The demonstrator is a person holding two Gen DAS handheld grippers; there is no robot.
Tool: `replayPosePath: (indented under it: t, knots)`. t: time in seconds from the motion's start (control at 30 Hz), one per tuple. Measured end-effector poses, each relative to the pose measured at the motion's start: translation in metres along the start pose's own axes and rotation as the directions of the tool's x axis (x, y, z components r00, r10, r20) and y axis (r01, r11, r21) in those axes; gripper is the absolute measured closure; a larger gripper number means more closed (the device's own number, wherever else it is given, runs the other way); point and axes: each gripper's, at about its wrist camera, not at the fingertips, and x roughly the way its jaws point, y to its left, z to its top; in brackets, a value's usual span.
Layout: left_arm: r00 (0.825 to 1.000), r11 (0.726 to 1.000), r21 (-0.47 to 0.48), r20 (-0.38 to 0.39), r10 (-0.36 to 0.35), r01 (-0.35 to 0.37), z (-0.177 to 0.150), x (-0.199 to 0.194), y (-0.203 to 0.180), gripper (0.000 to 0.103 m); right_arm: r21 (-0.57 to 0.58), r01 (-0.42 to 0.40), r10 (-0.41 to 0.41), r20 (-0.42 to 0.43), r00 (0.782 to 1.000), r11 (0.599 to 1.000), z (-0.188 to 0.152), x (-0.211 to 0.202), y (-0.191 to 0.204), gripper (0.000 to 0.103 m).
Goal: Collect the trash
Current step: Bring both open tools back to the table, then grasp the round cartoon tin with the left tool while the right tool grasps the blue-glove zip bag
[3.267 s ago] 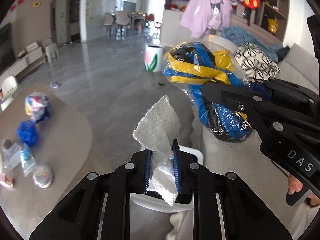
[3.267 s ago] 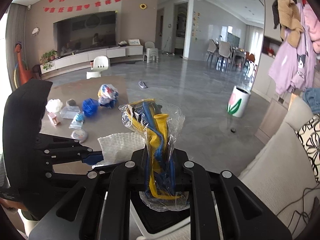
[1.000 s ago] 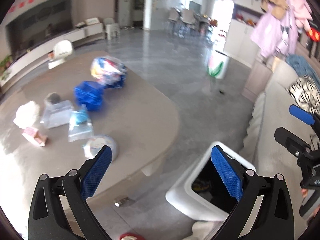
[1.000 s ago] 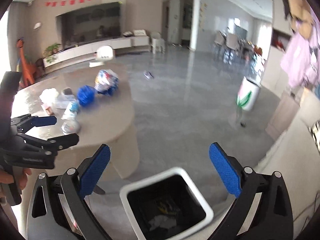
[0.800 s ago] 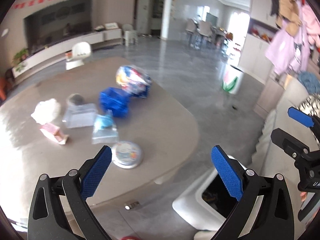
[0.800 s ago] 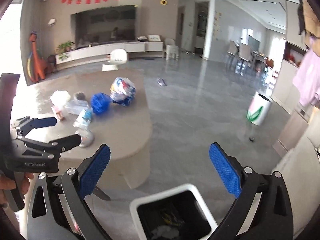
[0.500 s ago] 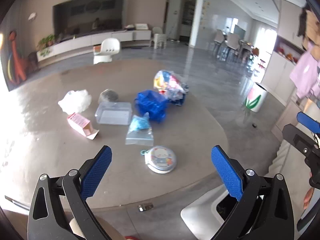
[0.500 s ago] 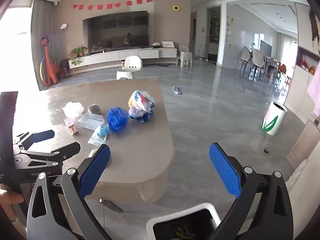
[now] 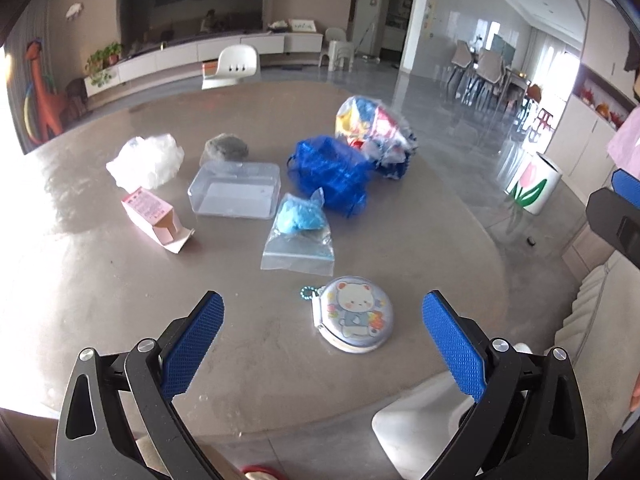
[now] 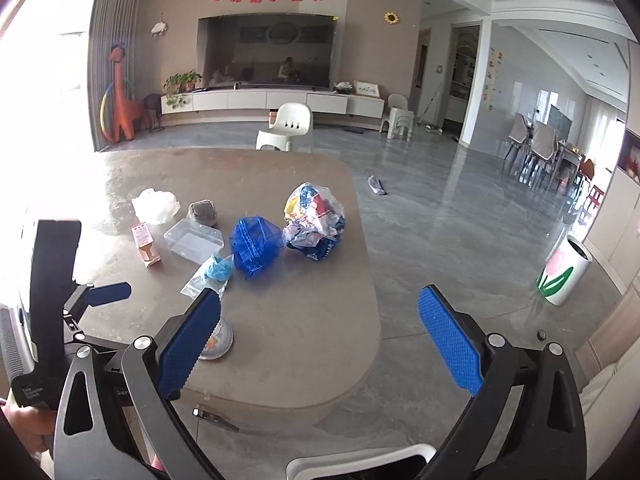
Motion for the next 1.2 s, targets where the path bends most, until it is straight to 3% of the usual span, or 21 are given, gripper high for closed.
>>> replayPosePath:
  t: [0.47,0.73,0.77,0.83,0.87,1.03,1.07,1.1,1.13,1.2]
  knots:
    - [0.996,1.0,0.02,-0.088,0.016,-0.015,-0.012,0.049,-0.008,0.005,-0.013,-0.03,0.029,-0.064,0.998,0.999,-0.009,0.038,0.005,0.005]
    - [0.999,0.993,0.114,-0.036,0.041,-0.037,-0.02,0.05,-0.017,0.011,-0.005,-0.028,0.028,-0.065,0.998,1.0,-0.007,0.042,0.002,0.005]
    - [0.999,0.992,0.12,-0.031,0.036,-0.032,-0.02,0.049,-0.017,0.018,-0.005,-0.028,0.028,-0.065,0.997,1.0,-0.007,0.043,0.003,0.005]
    - [1.0,0.991,0.132,-0.018,0.025,-0.022,-0.019,0.045,-0.018,0.045,-0.003,-0.027,0.027,-0.063,0.998,1.0,-0.006,0.043,0.003,0.005]
    - [1.0,0.992,0.129,-0.022,0.018,-0.015,-0.017,0.044,-0.016,0.052,0.001,-0.03,0.03,-0.062,0.998,1.0,-0.005,0.043,0.004,0.005]
    - [1.0,0.992,0.122,-0.022,-0.02,0.022,-0.017,0.041,-0.01,0.055,-0.006,-0.031,0.031,-0.058,0.998,0.999,-0.003,0.042,0.007,0.005]
    - [0.999,0.994,0.096,-0.019,-0.042,0.044,-0.015,0.039,-0.005,0.063,-0.009,-0.03,0.029,-0.058,0.998,1.0,-0.003,0.041,0.008,0.005]
    - [0.998,0.996,0.063,-0.025,-0.062,0.063,-0.013,0.038,0.001,0.085,-0.013,-0.028,0.027,-0.059,0.998,1.0,-0.003,0.041,0.009,0.005]
    - [0.997,0.996,0.047,-0.024,-0.069,0.07,-0.012,0.038,0.005,0.091,-0.017,-0.028,0.027,-0.06,0.998,0.999,-0.003,0.041,0.01,0.005]
    - [0.997,0.996,0.059,-0.022,-0.072,0.073,-0.011,0.037,0.01,0.091,-0.018,-0.032,0.031,-0.063,0.998,0.999,-0.002,0.042,0.012,0.005]
